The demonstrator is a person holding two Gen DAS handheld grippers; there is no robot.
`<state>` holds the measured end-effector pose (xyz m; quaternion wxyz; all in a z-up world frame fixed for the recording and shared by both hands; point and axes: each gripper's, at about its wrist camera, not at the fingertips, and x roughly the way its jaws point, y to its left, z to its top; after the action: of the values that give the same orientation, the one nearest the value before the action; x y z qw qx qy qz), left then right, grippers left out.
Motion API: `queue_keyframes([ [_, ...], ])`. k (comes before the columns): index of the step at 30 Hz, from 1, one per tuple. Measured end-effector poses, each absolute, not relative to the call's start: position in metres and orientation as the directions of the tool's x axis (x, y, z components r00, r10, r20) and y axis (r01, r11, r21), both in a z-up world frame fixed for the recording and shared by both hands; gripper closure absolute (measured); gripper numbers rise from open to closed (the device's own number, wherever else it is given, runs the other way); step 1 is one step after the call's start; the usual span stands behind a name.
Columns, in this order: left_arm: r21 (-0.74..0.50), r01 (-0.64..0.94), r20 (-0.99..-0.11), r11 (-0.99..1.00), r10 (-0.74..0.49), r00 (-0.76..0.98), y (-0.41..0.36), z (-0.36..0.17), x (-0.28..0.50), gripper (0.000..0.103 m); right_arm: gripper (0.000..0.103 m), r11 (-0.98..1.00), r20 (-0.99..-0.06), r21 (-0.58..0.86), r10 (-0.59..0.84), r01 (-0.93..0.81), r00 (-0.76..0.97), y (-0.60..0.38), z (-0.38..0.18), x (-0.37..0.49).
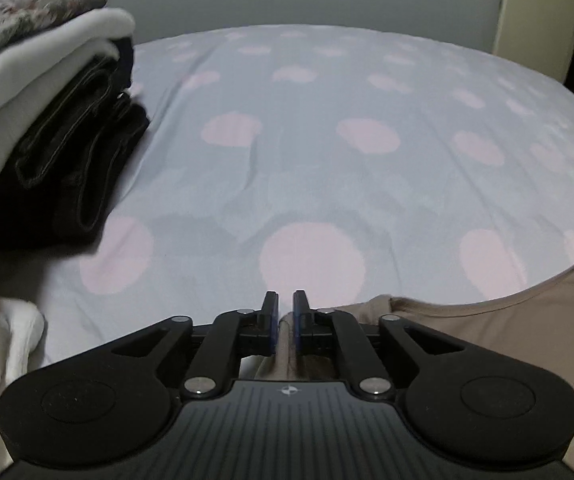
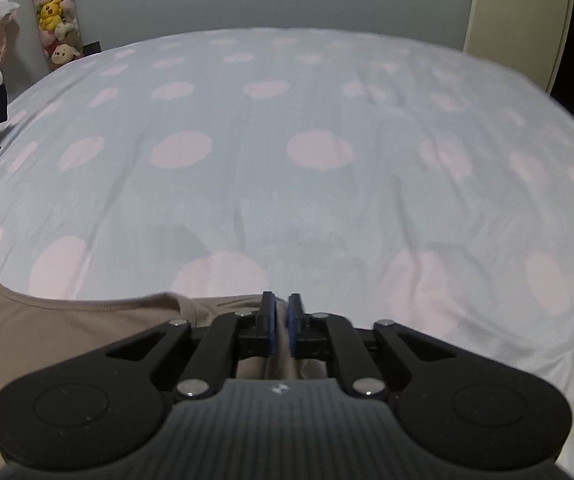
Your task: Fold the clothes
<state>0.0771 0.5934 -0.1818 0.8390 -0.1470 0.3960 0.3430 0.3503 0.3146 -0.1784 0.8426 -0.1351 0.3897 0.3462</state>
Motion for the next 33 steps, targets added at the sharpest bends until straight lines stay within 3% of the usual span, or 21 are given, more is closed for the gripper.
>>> queue_keyframes([
  [1,0.021,-0.696,-0.768,0.717,0.458,0.448,0.594,-0.183,0.075,0.071,0.078,0.729,-0.752,0.058,0.481,-0.682,0.450,0.311,-0.179,0.352],
  [2,0.013,-0.700,-0.762,0.714,0.460,0.456,0.592,-0.179,0.072,0.066,0.068,0.735,-0.748,0.067,0.485,-0.675,0.453,0.307,-0.177,0.351],
  [4,-0.011,-0.709,-0.741,0.705,0.470,0.479,0.586,-0.168,0.062,0.054,0.068,0.741,-0.733,0.086,0.500,-0.666,0.461,0.292,-0.167,0.347],
  [9,-0.061,-0.723,-0.706,0.688,0.483,0.519,0.553,-0.128,0.024,0.053,0.068,0.743,-0.731,0.083,0.498,-0.664,0.466,0.245,-0.137,0.313],
  [17,-0.098,-0.702,-0.697,0.706,0.455,0.555,0.461,-0.077,-0.045,0.053,0.068,0.715,-0.811,0.100,0.461,-0.692,0.359,0.152,-0.111,0.214],
  [26,-0.112,-0.646,-0.698,0.755,0.403,0.592,0.364,-0.073,-0.118,0.050,0.068,0.527,-0.889,0.027,0.402,-0.849,0.221,0.080,-0.113,0.123],
  [33,-0.201,-0.692,-0.711,0.693,0.382,0.590,0.343,-0.075,-0.159,0.050,0.067,0.342,-0.943,-0.058,0.290,-0.938,0.164,0.090,-0.145,0.090],
])
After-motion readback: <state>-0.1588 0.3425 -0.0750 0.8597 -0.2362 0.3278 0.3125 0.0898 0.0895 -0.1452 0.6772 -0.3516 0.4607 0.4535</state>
